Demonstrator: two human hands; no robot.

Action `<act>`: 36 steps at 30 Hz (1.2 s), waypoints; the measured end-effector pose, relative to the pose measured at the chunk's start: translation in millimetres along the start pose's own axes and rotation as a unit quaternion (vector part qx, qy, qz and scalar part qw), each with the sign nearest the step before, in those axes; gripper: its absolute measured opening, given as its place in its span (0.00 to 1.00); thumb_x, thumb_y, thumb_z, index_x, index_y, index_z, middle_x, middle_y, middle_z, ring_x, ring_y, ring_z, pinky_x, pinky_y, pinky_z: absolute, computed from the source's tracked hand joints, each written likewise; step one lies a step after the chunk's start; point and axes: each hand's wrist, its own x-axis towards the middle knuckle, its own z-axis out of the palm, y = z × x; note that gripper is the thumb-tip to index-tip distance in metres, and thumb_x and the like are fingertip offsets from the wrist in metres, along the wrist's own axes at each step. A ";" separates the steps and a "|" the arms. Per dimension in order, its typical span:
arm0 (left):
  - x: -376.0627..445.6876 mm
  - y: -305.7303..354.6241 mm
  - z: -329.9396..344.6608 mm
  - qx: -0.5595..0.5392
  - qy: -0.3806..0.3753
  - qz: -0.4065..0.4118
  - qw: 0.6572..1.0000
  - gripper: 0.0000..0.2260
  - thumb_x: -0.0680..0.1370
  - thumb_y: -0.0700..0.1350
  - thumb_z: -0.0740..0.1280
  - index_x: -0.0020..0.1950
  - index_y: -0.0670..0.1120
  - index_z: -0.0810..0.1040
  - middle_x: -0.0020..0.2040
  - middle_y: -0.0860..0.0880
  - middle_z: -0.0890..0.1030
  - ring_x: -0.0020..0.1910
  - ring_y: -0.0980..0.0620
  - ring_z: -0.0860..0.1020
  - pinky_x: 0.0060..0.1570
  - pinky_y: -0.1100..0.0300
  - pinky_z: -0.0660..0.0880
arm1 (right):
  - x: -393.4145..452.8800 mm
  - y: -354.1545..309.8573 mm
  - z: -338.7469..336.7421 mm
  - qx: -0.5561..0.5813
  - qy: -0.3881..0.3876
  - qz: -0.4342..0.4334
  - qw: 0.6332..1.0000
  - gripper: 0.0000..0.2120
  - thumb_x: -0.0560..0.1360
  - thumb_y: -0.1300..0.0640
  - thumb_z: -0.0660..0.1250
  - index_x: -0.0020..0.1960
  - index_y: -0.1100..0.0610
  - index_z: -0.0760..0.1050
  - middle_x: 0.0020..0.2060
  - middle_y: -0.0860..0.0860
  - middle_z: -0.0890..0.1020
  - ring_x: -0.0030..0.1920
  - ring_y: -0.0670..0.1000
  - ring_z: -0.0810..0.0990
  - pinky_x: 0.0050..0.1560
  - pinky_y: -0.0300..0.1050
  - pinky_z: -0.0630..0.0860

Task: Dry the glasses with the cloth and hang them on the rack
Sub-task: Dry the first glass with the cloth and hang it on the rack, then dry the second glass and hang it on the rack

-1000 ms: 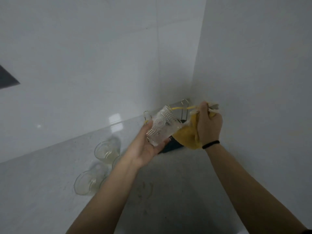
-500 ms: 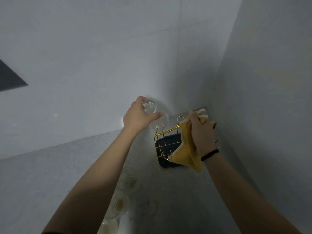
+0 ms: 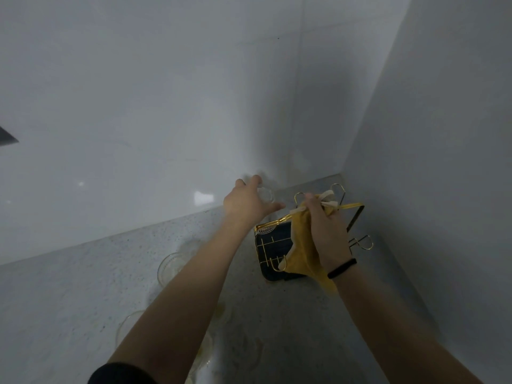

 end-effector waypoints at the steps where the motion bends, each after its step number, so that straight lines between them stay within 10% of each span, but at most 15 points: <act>1: 0.6 -0.5 3.4 0.010 -0.008 -0.003 1.000 0.37 0.65 0.72 0.69 0.66 0.53 0.68 0.60 0.45 0.73 0.51 0.46 0.78 0.35 0.58 0.68 | -0.3 0.4 -0.7 0.011 -0.001 -0.003 1.000 0.21 0.76 0.45 0.60 0.27 0.52 0.63 0.15 0.43 0.66 0.18 0.39 0.66 0.22 0.28 0.64; 26: -0.6 -7.3 15.8 -0.082 -0.013 0.010 0.997 0.20 0.79 0.63 0.59 0.64 0.51 0.69 0.63 0.44 0.69 0.36 0.53 0.73 0.30 0.63 0.64 | -6.0 0.9 -7.2 0.026 0.002 0.044 0.999 0.21 0.75 0.43 0.61 0.28 0.52 0.63 0.16 0.43 0.66 0.20 0.39 0.68 0.24 0.29 0.67; 36: -94.4 -37.6 -11.3 -0.205 0.077 0.032 0.975 0.13 0.80 0.53 0.63 0.59 0.46 0.76 0.55 0.46 0.76 0.53 0.49 0.75 0.46 0.60 0.69 | -59.2 7.7 -10.4 0.027 -0.046 0.117 0.992 0.19 0.75 0.42 0.59 0.49 0.57 0.77 0.36 0.51 0.76 0.38 0.48 0.74 0.36 0.41 0.67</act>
